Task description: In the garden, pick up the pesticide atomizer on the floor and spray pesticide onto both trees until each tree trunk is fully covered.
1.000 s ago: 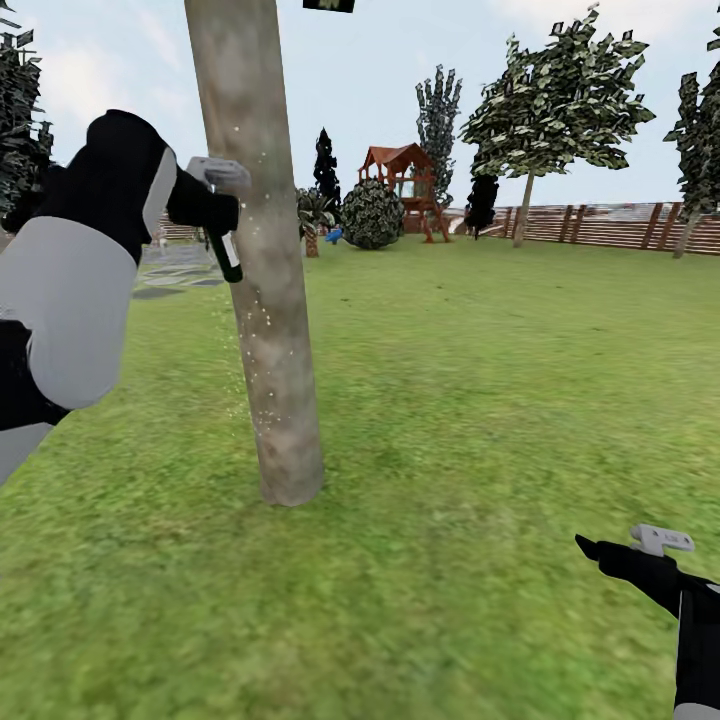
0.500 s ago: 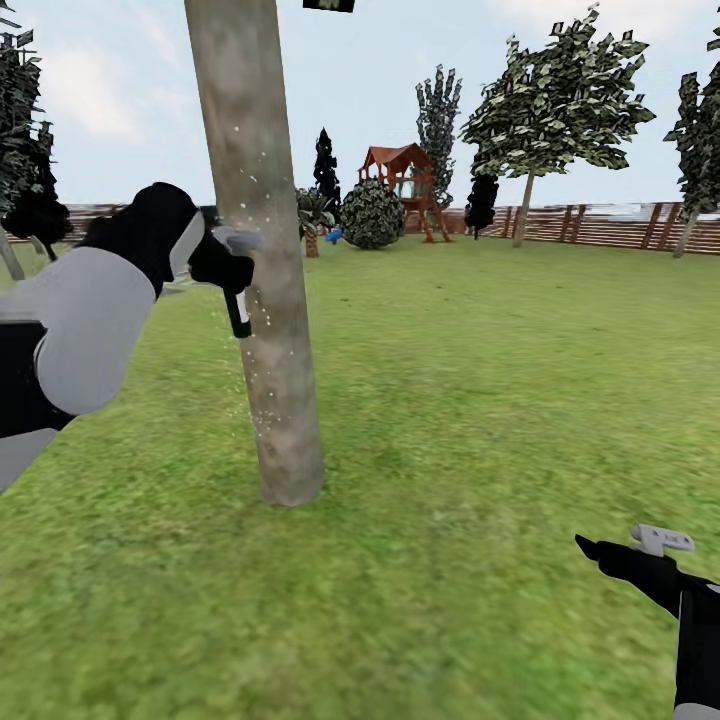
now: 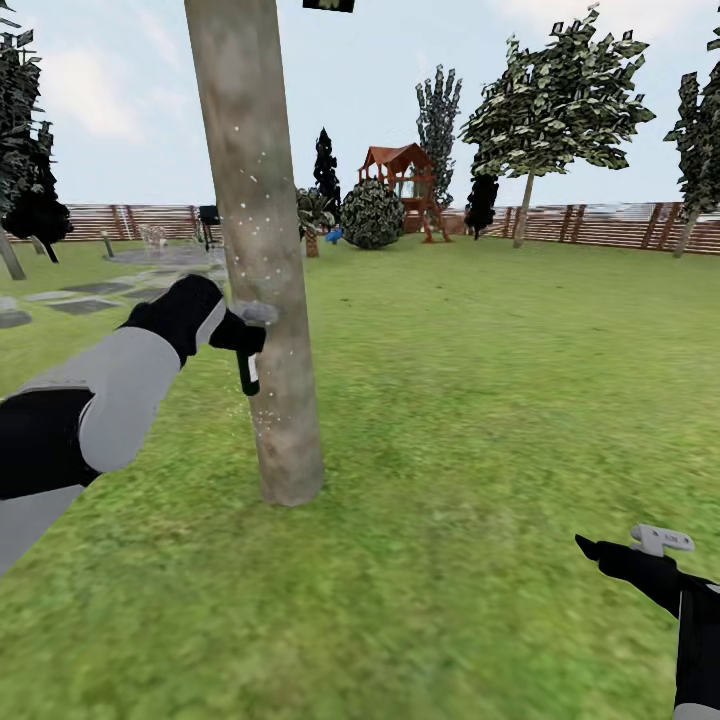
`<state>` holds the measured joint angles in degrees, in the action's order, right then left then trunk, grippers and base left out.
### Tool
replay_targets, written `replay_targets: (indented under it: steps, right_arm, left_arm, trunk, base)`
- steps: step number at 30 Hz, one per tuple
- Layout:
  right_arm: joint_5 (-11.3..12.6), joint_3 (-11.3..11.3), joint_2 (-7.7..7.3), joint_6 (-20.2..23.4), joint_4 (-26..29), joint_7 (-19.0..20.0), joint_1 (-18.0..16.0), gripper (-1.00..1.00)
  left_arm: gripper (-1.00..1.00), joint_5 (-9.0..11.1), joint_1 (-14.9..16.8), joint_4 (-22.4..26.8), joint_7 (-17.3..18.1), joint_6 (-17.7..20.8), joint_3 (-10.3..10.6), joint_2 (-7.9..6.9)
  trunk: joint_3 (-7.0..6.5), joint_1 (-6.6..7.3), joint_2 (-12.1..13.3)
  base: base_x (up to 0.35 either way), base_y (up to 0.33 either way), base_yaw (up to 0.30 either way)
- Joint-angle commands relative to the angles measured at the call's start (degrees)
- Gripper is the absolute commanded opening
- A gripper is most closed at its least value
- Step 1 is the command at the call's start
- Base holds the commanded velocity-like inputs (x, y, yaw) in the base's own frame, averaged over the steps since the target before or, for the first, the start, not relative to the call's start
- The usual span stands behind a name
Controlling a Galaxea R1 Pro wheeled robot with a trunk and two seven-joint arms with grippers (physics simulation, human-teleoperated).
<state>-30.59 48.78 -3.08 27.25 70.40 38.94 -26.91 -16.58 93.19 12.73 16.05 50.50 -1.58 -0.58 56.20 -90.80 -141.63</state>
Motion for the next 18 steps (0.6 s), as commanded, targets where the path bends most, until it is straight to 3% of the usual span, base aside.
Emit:
replay_targets:
  steps: [1, 18]
  right_arm:
    - [0.00, 0.00, 0.00, 0.00, 0.00, 0.00, -0.03, 1.00]
    - [0.00, 0.00, 0.00, 0.00, 0.07, 0.00, -0.01, 1.00]
  left_arm:
    - [-1.00, 0.03, -1.29, 0.02, -0.03, -1.28, 0.00, 0.02]
    - [-1.00, 0.11, -11.97, 0.00, -0.05, -8.85, -0.02, 0.05]
  trunk:
    - [-0.01, 0.01, -0.01]
    - [-0.01, 0.01, -0.01]
  base:
    - [0.000, 0.000, 0.000]
    - [0.000, 0.000, 0.000]
